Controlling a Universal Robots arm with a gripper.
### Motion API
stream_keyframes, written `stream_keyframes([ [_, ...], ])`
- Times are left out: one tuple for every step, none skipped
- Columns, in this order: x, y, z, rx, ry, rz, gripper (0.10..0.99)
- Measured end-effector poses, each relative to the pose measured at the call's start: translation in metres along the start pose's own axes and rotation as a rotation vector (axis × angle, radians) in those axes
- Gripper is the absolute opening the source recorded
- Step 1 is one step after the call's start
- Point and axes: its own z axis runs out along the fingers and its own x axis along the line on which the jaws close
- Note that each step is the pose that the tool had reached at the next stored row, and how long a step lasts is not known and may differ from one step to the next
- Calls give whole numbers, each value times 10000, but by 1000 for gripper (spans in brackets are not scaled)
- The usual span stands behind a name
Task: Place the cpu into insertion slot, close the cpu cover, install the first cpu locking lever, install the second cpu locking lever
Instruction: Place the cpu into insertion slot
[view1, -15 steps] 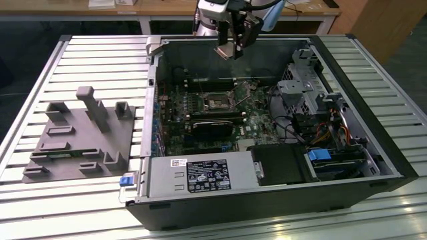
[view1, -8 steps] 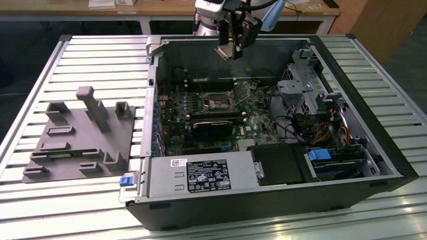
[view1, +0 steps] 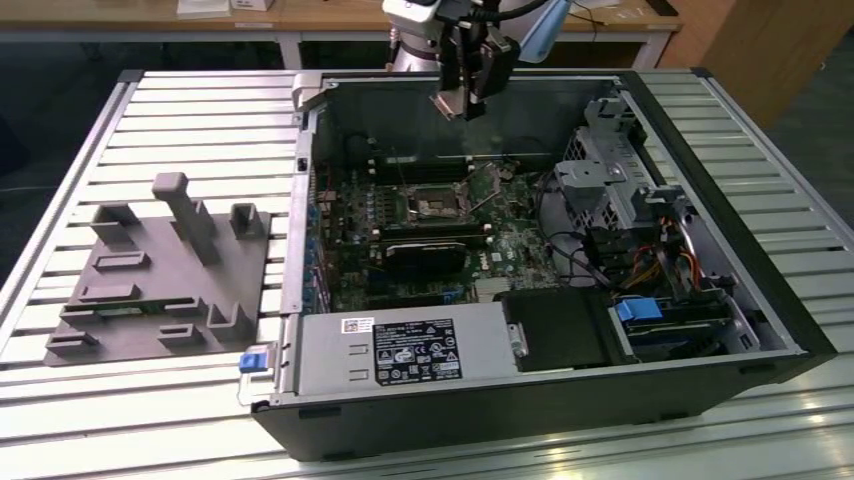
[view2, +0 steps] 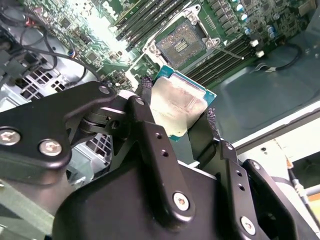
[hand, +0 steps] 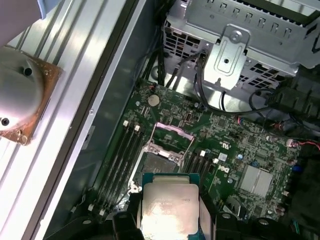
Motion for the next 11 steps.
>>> stream_keyframes([
  [1,0,1,-1,-8,90,541],
  [1,0,1,-3,-17,189,541],
  [1,0,2,-4,-26,277,541],
  [1,0,3,-5,-34,367,541],
  [2,0,4,-7,-41,451,541],
  [2,0,5,-9,-48,537,541],
  [2,0,6,-10,-56,624,541],
  [2,0,7,-12,-64,711,541],
  [2,0,9,-13,-73,807,541],
  [2,0,10,-15,-81,894,541],
  [2,0,10,-15,-86,954,541],
])
